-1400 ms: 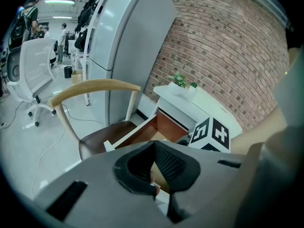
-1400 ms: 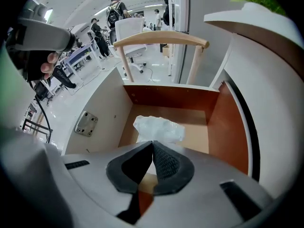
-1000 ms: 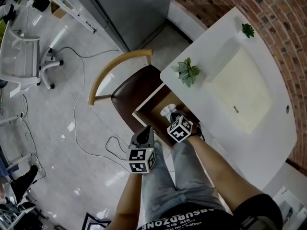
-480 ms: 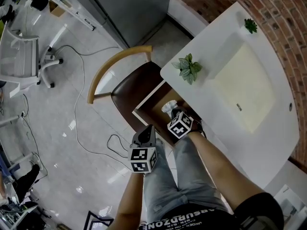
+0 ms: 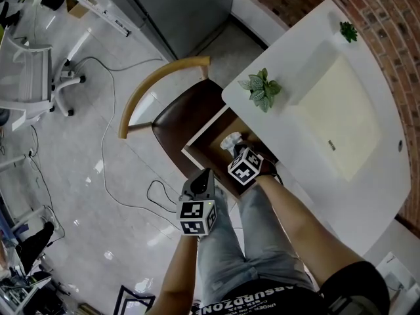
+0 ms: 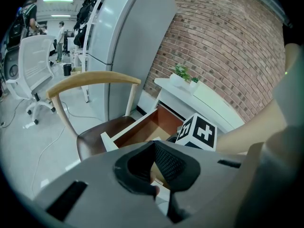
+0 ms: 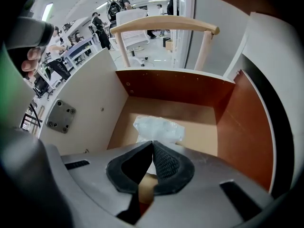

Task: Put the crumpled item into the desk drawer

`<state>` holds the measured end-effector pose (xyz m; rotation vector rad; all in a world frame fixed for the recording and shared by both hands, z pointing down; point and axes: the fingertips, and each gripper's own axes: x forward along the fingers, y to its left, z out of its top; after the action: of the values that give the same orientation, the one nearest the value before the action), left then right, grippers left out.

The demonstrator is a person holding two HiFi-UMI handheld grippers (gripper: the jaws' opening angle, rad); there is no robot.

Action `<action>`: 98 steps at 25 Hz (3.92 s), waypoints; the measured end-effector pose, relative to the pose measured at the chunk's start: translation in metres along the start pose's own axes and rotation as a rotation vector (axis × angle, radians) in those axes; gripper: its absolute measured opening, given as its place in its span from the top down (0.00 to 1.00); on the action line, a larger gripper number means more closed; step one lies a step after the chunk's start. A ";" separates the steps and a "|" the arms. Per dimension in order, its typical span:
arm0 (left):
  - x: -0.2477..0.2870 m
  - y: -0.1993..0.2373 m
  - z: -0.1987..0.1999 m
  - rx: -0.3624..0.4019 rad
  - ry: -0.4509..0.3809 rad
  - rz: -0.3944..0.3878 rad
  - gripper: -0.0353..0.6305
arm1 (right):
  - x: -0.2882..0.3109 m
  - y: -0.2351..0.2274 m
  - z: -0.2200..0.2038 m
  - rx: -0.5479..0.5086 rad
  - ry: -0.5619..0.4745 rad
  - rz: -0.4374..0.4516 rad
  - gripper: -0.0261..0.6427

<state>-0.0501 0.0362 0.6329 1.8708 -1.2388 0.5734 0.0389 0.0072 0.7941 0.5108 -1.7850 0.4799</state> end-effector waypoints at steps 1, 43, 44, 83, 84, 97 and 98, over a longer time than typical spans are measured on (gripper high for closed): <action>0.000 0.001 0.000 -0.002 0.000 0.000 0.94 | 0.001 0.000 0.001 -0.004 0.001 -0.001 0.96; 0.028 0.010 -0.006 0.002 0.025 -0.011 0.94 | 0.046 -0.005 0.001 -0.018 0.027 0.036 0.95; 0.028 0.010 -0.006 0.003 0.025 -0.012 0.94 | 0.046 -0.005 0.001 -0.014 0.023 0.039 0.95; 0.012 -0.014 0.032 0.103 -0.021 -0.037 0.94 | -0.088 0.004 0.043 0.358 -0.357 0.010 0.95; 0.012 -0.015 0.032 0.104 -0.021 -0.039 0.94 | -0.093 0.004 0.044 0.369 -0.367 0.013 0.96; 0.007 -0.036 0.036 0.106 -0.022 -0.069 0.94 | -0.159 0.013 0.052 0.377 -0.469 0.039 0.97; 0.005 -0.038 0.038 0.107 -0.025 -0.073 0.94 | -0.163 0.014 0.053 0.375 -0.472 0.041 0.97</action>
<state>-0.0157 0.0102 0.6007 2.0090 -1.1710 0.5885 0.0297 0.0048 0.6222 0.9071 -2.1673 0.7788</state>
